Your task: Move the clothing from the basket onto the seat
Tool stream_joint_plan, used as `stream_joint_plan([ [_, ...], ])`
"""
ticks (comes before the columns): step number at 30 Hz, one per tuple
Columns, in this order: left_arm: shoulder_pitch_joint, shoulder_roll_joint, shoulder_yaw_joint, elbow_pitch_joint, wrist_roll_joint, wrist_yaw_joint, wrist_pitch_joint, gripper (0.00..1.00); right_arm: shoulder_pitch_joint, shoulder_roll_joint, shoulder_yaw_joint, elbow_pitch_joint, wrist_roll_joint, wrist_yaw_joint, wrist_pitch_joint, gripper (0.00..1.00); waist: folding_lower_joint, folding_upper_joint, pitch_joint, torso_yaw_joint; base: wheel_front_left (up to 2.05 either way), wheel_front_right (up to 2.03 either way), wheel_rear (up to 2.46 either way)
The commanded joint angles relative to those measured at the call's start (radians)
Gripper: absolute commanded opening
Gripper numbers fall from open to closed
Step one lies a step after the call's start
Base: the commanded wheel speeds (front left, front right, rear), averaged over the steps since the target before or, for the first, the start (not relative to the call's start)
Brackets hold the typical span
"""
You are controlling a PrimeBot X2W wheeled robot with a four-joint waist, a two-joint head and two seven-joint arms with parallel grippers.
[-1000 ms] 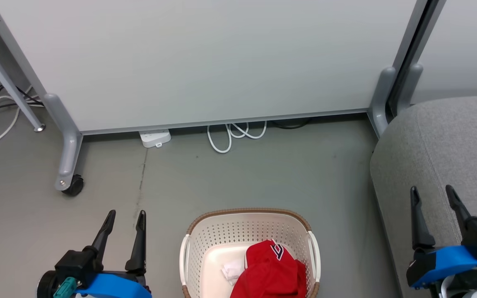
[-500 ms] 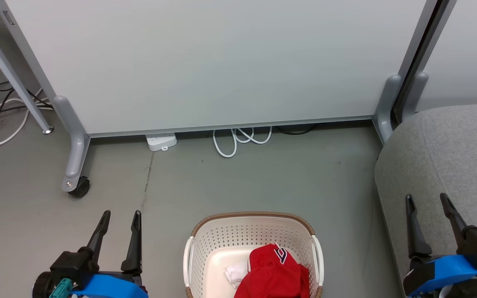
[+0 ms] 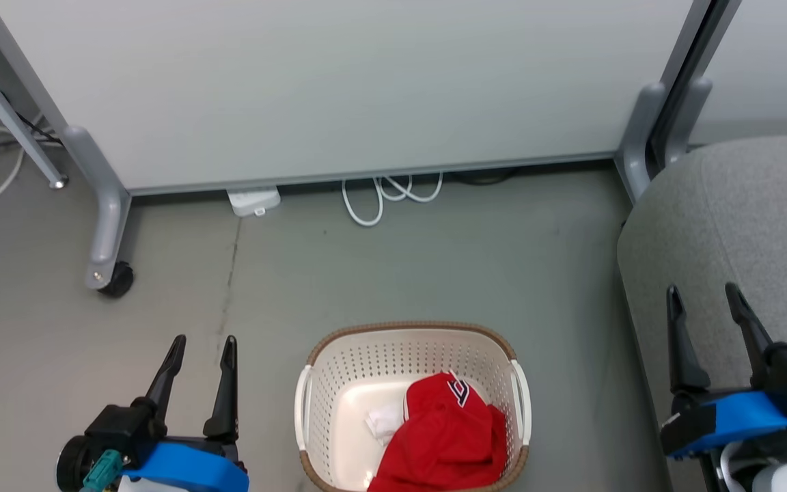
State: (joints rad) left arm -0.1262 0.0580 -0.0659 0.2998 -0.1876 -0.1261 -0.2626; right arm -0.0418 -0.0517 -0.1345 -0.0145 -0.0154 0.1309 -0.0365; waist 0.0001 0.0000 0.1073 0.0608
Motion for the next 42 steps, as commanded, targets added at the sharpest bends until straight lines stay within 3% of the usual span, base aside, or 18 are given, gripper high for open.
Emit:
stream_joint_plan([
  [1,-0.021,0.003,0.0,-0.003,0.005,-0.003,-0.003,1.0,-0.026,0.002,0.01,-0.011,0.003,0.0,-0.004,1.0,-0.0001,0.0,0.05,-0.014,0.0,0.0,0.0],
  [12,-0.178,0.016,-0.087,0.016,0.032,-0.005,-0.003,1.0,-0.255,0.002,0.096,-0.065,-0.024,0.0,-0.012,1.0,-0.0001,0.0,0.361,-0.129,0.0,0.0,0.0],
  [18,-0.323,0.03,-0.205,0.09,0.022,-0.005,-0.003,1.0,-0.335,0.002,0.096,-0.082,-0.025,0.0,-0.047,1.0,-0.0001,0.0,0.492,-0.178,0.0,0.0,0.0],
  [30,-0.498,0.11,-0.335,0.417,-0.02,-0.005,-0.003,1.0,-0.444,0.002,0.162,-0.02,0.069,0.0,-0.153,1.0,-0.0001,0.0,0.672,-0.35,0.0,0.0,0.0],
  [42,-0.602,0.166,-0.316,0.7,-0.099,-0.005,0.043,1.0,-0.466,0.002,0.23,0.058,0.162,0.0,-0.22,1.0,-0.0001,0.0,0.761,-0.451,0.0,0.0,0.0],
])
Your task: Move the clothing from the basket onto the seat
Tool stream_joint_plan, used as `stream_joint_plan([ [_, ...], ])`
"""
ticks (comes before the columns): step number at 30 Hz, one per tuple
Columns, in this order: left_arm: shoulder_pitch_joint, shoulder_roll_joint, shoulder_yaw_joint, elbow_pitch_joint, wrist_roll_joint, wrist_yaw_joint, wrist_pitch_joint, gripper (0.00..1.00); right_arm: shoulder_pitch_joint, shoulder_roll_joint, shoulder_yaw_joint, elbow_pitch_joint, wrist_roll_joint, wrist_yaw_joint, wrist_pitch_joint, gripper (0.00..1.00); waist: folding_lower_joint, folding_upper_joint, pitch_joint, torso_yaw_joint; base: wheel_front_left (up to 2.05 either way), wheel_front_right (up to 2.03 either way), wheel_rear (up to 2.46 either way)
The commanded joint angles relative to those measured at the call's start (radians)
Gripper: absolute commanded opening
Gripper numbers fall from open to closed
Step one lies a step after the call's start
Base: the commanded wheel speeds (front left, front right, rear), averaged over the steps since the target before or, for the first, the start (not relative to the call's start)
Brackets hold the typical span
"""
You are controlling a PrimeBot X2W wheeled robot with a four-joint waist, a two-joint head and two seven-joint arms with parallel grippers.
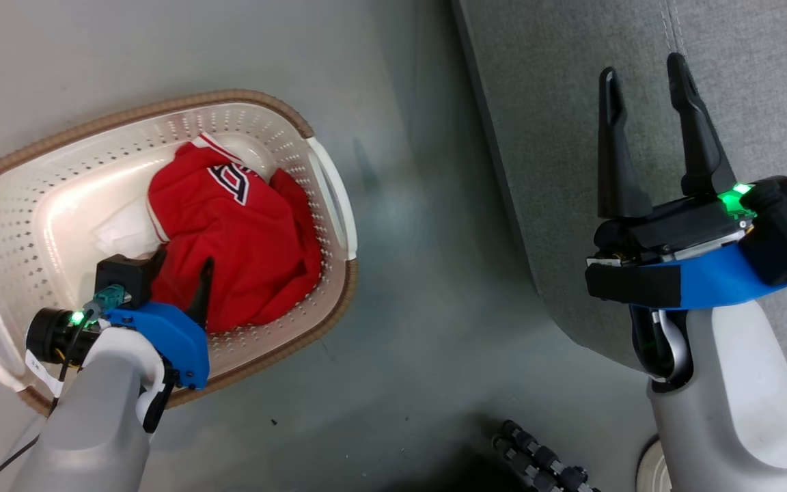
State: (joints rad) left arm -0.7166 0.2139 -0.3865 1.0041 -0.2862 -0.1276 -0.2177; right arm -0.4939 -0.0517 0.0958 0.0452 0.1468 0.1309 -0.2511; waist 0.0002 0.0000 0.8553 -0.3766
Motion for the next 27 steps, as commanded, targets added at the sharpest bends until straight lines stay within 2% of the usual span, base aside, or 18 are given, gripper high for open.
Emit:
stream_joint_plan([
  [1,-0.016,0.014,0.004,0.01,-0.004,-0.004,0.004,1.0,-0.016,0.002,0.005,0.003,0.006,0.0,-0.007,1.0,-0.0002,0.0,0.017,-0.018,0.0,0.0,0.0],
  [9,-0.033,0.001,-0.02,0.084,-0.06,-0.004,0.052,1.0,-0.033,0.002,0.03,0.021,0.022,0.0,-0.015,1.0,-0.0002,0.0,0.03,-0.035,0.0,0.0,0.0],
  [10,-0.037,0.0,-0.024,0.089,-0.064,-0.004,0.055,0.47,-0.036,0.002,0.03,0.019,0.02,0.0,-0.015,1.0,-0.0002,0.0,0.03,-0.035,0.0,0.0,0.0],
  [11,-0.041,-0.001,-0.029,0.093,-0.067,-0.004,0.057,0.0,-0.039,0.002,0.029,0.017,0.017,0.0,-0.015,1.0,-0.0002,0.0,0.03,-0.034,0.0,0.0,0.0],
  [27,-0.052,-0.024,-0.103,0.134,-0.127,-0.004,0.031,0.0,-0.037,0.002,0.035,0.03,0.007,0.0,-0.015,1.0,-0.0002,0.0,-0.015,-0.016,0.0,0.0,0.0],
])
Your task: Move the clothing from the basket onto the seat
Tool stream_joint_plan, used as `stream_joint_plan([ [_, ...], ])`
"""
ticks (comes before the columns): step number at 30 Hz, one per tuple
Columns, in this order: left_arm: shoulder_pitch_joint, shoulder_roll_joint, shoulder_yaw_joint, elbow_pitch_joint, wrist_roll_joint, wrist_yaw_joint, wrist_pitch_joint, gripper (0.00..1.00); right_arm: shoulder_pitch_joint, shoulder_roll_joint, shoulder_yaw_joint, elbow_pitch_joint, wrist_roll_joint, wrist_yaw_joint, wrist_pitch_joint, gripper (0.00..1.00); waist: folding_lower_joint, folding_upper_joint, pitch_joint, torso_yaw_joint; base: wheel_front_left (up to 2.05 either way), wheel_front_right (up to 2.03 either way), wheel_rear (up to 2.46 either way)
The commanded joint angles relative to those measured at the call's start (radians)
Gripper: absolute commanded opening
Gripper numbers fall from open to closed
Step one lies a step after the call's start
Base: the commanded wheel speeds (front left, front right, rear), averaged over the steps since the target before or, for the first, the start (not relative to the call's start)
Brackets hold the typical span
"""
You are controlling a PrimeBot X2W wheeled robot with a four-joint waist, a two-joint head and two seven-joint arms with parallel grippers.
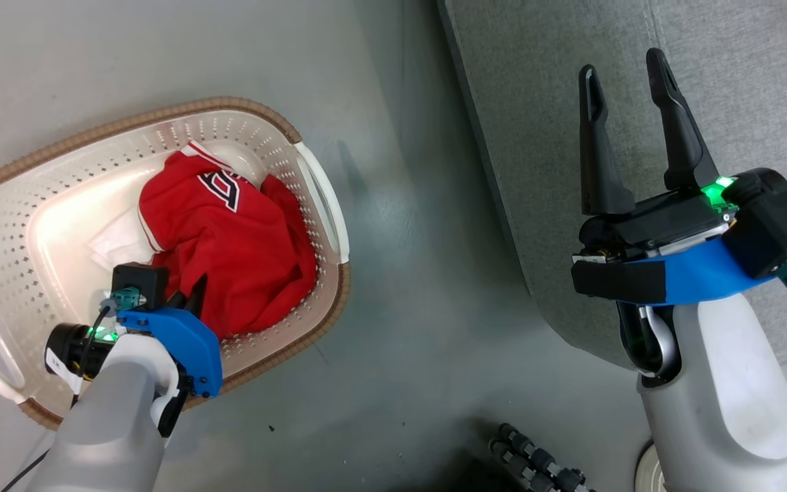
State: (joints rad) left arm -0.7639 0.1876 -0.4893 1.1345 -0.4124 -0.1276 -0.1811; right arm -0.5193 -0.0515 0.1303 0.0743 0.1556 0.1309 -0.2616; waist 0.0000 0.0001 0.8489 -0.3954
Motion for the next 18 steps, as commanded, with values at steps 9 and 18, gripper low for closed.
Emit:
stream_joint_plan([
  [9,0.015,-0.042,-0.055,-0.011,-0.043,-0.004,-0.049,0.0,0.019,0.002,0.004,0.055,-0.048,0.0,-0.004,1.0,0.0,-0.0001,-0.178,0.064,0.0,0.0,0.0],
  [18,0.071,-0.111,-0.227,-0.09,-0.116,-0.004,-0.064,0.0,0.108,0.001,-0.019,0.134,-0.11,0.0,0.023,1.0,0.0,-0.0001,-0.46,0.203,0.0,0.0,0.0],
])
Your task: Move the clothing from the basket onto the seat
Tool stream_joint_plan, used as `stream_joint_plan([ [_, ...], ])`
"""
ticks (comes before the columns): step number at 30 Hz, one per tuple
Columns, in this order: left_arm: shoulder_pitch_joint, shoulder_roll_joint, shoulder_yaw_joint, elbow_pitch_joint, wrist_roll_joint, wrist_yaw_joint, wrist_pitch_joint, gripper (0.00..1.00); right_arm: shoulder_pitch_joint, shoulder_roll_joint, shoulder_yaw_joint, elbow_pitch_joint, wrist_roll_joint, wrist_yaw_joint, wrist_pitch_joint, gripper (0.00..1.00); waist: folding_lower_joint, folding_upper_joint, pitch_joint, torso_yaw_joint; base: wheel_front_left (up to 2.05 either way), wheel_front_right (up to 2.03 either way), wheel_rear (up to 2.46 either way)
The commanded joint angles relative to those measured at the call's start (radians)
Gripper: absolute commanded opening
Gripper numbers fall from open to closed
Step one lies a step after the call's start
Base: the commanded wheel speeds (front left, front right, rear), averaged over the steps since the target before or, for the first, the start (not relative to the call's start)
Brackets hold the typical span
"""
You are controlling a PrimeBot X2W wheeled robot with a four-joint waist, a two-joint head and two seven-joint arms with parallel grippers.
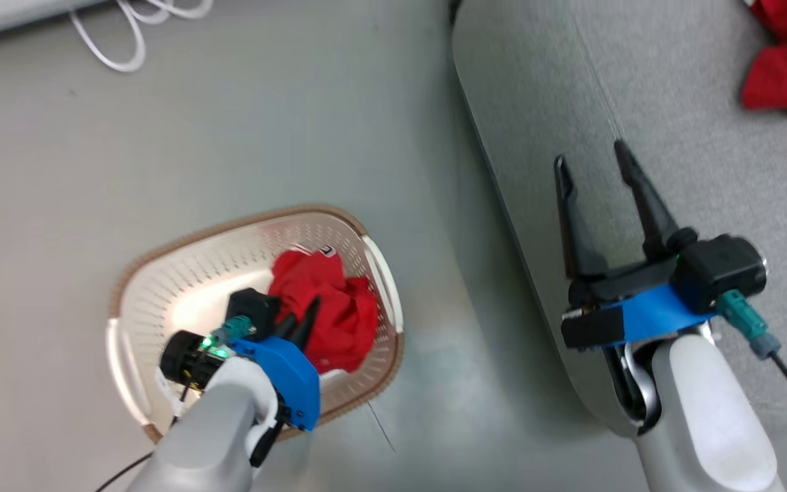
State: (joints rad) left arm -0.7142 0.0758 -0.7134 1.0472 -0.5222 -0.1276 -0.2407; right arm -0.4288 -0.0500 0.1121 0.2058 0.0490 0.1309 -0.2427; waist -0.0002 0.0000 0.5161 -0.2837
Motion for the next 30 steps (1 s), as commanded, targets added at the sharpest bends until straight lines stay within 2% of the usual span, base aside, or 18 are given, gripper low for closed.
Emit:
stream_joint_plan([
  [1,0.024,-0.006,-0.032,-0.017,-0.019,-0.004,0.002,0.0,0.032,-0.001,-0.005,0.008,-0.01,0.0,0.009,1.0,0.0002,0.0,-0.158,0.106,0.0,0.0,0.0],
  [7,-0.016,-0.017,-0.176,-0.109,-0.103,-0.004,0.012,0.0,0.12,-0.001,-0.035,0.008,-0.03,0.0,0.053,1.0,0.0002,0.0,-0.303,0.19,0.0,0.0,0.0],
  [16,-0.069,-0.024,-0.349,-0.22,-0.239,-0.004,0.005,0.0,0.25,-0.001,-0.043,-0.013,-0.04,0.0,0.115,1.0,0.0002,0.0,-0.492,0.275,0.0,0.0,0.0],
  [30,-0.227,-0.025,-0.475,-0.294,-0.39,-0.004,0.002,0.0,0.3,-0.001,0.01,-0.054,-0.019,0.0,0.167,1.0,0.0002,0.0,-0.558,0.299,0.0,0.0,0.0],
])
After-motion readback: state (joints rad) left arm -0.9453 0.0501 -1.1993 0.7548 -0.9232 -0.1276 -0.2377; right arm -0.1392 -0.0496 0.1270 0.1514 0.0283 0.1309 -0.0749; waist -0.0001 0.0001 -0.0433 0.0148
